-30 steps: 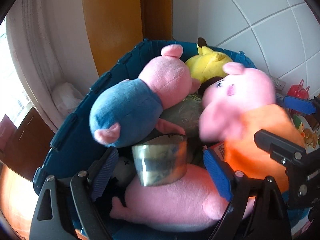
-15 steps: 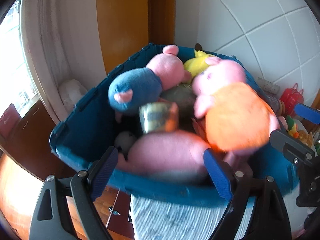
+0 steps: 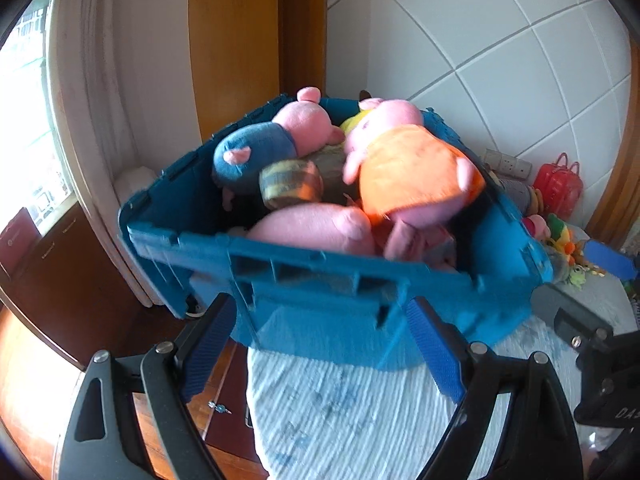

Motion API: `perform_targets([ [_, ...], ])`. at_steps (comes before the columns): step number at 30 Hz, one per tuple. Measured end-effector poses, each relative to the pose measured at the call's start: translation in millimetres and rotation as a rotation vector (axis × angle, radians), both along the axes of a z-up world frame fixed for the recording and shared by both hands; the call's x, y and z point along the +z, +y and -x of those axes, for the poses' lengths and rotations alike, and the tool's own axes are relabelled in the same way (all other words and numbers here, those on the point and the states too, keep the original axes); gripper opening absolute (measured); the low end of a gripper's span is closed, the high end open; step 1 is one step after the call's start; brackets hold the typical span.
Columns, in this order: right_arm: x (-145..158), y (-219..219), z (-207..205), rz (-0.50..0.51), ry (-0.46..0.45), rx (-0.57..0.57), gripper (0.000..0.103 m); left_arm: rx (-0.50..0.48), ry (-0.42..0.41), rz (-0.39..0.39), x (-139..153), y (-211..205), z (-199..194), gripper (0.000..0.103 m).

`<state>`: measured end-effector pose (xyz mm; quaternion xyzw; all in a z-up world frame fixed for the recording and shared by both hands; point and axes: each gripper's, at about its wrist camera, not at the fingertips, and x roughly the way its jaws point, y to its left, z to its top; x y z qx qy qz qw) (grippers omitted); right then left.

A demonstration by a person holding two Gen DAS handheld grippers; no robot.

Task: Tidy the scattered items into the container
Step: 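Withdraw both tools from the crate back over the bed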

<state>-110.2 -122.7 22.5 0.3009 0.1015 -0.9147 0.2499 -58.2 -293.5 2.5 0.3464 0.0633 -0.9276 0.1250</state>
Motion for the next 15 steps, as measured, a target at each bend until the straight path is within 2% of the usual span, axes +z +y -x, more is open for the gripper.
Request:
perform_targets([
  [7,-16.2,24.7,-34.3,0.006,-0.021,-0.055,0.103,-0.041,-0.009,-0.011,-12.5,18.3,-27.4,0.088],
  [15,-15.7,50.1,-54.3,0.015,-0.019,-0.09,0.103,-0.075,-0.004,0.002,-12.1,43.3,-39.5,0.088],
])
